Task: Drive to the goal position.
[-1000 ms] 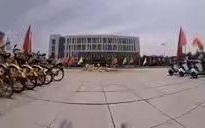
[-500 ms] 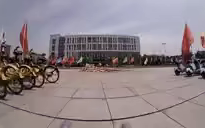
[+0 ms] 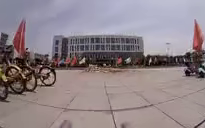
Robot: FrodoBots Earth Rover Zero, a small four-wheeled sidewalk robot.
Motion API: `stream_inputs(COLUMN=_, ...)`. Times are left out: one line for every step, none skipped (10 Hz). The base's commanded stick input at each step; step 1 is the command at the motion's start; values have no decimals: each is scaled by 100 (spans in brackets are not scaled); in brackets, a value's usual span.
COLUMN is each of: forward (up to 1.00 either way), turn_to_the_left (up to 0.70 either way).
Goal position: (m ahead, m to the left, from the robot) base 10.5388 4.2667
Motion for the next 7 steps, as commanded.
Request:
stream_inputs(forward=100, turn_to_the_left=0)
stream_inputs(forward=100, turn_to_the_left=0)
stream_inputs(forward=100, turn_to_the_left=5)
stream_inputs(forward=100, turn_to_the_left=10)
stream_inputs(forward=100, turn_to_the_left=10)
stream_inputs(forward=100, turn_to_the_left=28)
stream_inputs(forward=100, turn_to_the_left=2)
